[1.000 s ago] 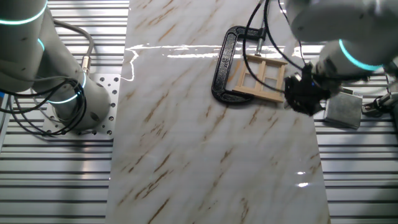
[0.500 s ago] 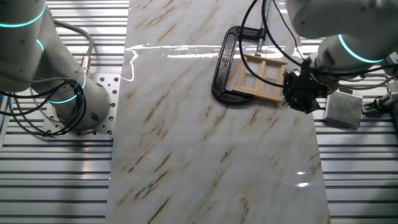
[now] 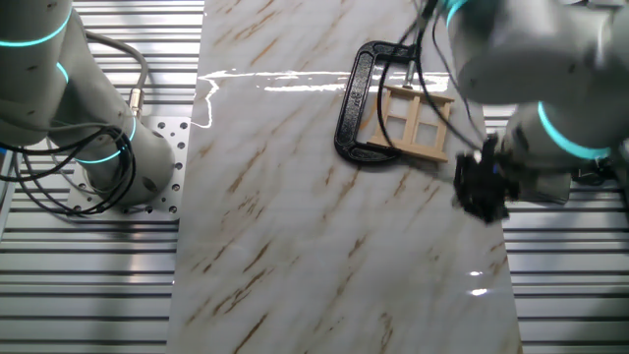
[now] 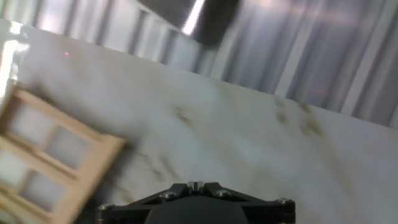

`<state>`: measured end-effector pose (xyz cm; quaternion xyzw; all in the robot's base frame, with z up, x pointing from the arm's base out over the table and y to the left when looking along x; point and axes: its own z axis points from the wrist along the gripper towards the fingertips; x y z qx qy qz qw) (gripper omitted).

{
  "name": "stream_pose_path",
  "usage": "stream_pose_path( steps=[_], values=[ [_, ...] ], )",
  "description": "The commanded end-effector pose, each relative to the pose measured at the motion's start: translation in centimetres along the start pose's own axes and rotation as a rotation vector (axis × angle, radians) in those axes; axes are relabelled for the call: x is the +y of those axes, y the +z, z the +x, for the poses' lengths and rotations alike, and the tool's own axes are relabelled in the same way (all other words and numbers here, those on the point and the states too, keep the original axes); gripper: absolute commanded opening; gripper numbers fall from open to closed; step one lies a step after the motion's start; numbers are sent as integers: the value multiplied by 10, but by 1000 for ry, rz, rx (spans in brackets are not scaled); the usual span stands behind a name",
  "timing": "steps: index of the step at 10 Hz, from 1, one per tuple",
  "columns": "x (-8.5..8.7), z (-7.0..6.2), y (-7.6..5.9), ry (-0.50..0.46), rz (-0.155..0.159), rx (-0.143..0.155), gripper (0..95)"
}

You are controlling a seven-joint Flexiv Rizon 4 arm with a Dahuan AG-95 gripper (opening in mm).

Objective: Close a sliding window

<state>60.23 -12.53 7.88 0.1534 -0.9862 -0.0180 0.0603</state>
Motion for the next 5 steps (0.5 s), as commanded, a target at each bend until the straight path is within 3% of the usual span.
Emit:
stream_pose_path(
  steps=[1, 5],
  values=[
    [-16, 25, 2, -224, 7, 18, 0],
    [-12, 31, 8, -270, 5, 19, 0]
  ],
)
